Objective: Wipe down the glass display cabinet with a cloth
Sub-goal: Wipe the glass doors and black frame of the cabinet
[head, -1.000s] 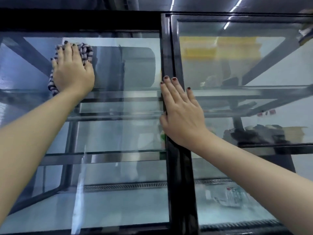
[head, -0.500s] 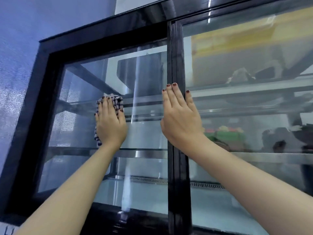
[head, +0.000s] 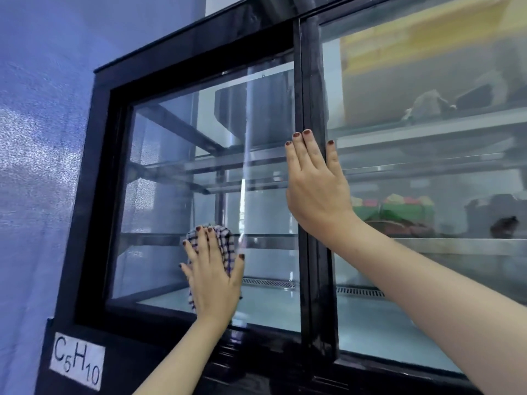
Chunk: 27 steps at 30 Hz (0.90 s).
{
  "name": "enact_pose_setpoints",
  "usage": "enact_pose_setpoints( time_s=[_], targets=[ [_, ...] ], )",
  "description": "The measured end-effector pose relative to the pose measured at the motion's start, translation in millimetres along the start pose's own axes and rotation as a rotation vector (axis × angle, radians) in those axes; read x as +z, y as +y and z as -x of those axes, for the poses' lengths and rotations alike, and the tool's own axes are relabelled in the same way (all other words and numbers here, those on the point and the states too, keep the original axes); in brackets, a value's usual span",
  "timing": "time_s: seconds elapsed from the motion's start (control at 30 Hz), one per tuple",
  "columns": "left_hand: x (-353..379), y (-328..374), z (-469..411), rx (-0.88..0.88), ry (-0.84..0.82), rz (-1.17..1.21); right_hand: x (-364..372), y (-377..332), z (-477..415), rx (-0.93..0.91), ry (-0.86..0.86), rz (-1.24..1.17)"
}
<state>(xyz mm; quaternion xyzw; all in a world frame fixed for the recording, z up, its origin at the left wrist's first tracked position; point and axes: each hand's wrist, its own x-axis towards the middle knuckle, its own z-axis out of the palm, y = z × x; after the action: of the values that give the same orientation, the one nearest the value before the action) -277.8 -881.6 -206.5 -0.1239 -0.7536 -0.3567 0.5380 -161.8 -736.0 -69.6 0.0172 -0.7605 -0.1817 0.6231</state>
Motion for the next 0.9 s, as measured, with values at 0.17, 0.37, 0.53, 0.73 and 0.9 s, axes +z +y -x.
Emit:
enact_pose_setpoints(
  time_s=[0.17, 0.37, 0.53, 0.73, 0.9],
  targets=[
    [4, 1, 25, 0.023, -0.024, 0.105, 2, -1, 0, 0.004, -0.006, 0.068],
    [2, 10, 49, 0.126, -0.034, 0.236, 0, 0, 2, 0.005, -0.032, 0.043],
    [-18, -19, 59, 0.255, -0.084, 0.261, 1, -6, 39, 0.076, 0.131, -0.069],
    [-19, -45, 134, 0.231, -0.104, 0.205, 5, -12, 125, 0.014, 0.092, 0.012],
    [3, -9, 195, 0.274, -0.106, 0.176, 0, -17, 141, -0.007, 0.051, -0.034]
  ],
)
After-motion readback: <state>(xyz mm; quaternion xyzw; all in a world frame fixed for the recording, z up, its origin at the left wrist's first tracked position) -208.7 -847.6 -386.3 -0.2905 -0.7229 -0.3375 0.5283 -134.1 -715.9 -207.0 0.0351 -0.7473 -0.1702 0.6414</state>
